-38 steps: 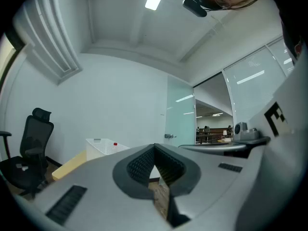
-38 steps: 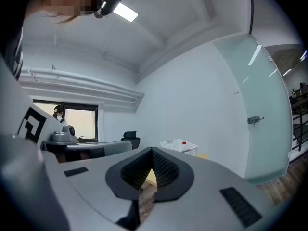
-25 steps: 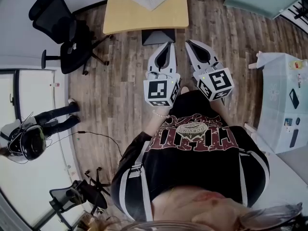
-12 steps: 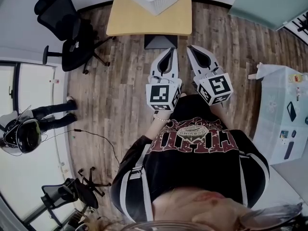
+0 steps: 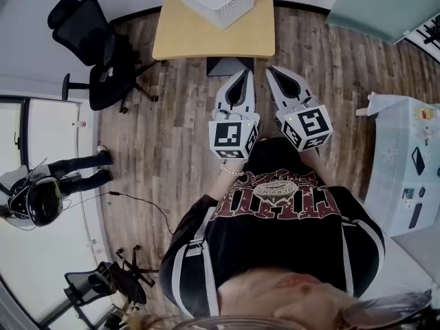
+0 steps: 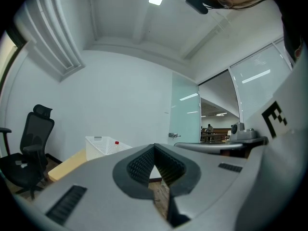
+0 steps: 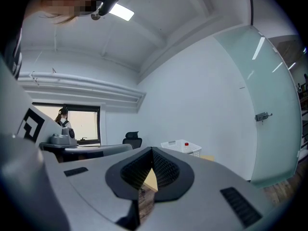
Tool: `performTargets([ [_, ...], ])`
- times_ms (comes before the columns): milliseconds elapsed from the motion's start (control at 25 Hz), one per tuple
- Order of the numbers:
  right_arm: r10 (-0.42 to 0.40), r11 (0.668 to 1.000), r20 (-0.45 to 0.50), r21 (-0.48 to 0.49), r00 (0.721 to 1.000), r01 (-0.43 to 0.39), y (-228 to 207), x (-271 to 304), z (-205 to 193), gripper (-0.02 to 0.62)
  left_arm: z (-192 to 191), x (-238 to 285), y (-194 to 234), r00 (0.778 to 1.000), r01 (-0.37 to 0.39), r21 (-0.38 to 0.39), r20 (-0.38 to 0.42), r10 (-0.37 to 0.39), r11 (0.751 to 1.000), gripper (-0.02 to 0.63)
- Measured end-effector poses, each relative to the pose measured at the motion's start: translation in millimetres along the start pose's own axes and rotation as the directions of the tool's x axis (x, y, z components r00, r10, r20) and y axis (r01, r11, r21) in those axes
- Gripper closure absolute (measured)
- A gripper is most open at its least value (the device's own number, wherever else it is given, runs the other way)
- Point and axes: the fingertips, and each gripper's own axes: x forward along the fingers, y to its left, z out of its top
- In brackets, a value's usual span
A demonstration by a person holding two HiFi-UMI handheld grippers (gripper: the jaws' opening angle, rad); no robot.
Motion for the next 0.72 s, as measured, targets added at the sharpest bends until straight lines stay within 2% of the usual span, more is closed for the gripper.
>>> performTargets([
  [720, -0.087, 0.995, 0.007, 0.048, 0.996, 0.086, -39, 70, 8, 0.578, 8, 68, 49, 0.997, 0.074, 0.002, -0.022, -0.074, 0.997, 0.558],
])
